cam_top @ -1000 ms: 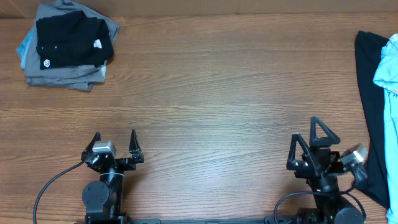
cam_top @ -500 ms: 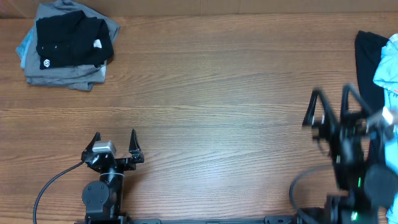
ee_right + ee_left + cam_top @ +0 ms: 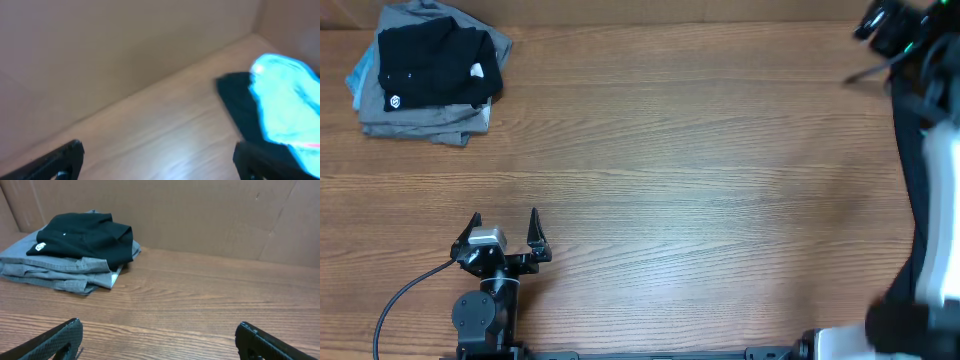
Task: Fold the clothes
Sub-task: 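Reach the right gripper to the clothes pile and grasp the light-blue shirt, then drag the light-blue shirt with the right gripper to the table center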
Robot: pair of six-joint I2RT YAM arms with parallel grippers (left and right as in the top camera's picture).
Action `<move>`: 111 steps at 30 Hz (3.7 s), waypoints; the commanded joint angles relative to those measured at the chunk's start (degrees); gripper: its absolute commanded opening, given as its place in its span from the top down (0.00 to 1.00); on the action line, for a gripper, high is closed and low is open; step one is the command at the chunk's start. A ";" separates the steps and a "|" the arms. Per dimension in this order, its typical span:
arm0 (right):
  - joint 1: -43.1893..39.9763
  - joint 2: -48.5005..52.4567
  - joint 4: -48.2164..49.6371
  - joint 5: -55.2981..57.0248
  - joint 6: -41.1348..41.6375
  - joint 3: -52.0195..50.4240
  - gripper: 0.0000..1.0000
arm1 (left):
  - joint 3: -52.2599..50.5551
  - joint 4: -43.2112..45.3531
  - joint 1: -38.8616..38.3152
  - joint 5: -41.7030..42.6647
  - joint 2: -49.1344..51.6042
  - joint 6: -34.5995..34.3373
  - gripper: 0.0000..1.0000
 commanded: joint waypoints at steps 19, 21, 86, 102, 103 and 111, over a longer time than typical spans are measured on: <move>-19.41 30.73 0.48 3.06 -5.75 17.38 0.00 | -0.20 -0.09 -0.59 -0.55 -0.28 0.85 0.00; -19.91 31.61 2.08 3.32 -5.77 17.33 0.00 | -0.20 -0.11 -0.59 -0.55 -0.28 0.85 0.00; -26.16 44.46 1.90 2.51 -8.15 19.02 0.96 | -0.20 -0.09 -0.59 -0.57 -0.28 0.85 0.00; -17.44 33.92 0.79 -28.24 1.01 19.30 0.96 | -0.20 -0.11 -0.59 -0.57 -0.28 0.85 0.00; -16.24 33.62 0.74 -28.57 1.01 19.30 0.96 | -0.20 -0.11 -0.59 -0.57 -0.28 0.85 0.00; 0.20 32.79 0.46 -28.57 1.01 19.30 0.96 | -0.20 -0.11 -0.59 -0.55 -0.28 0.85 0.00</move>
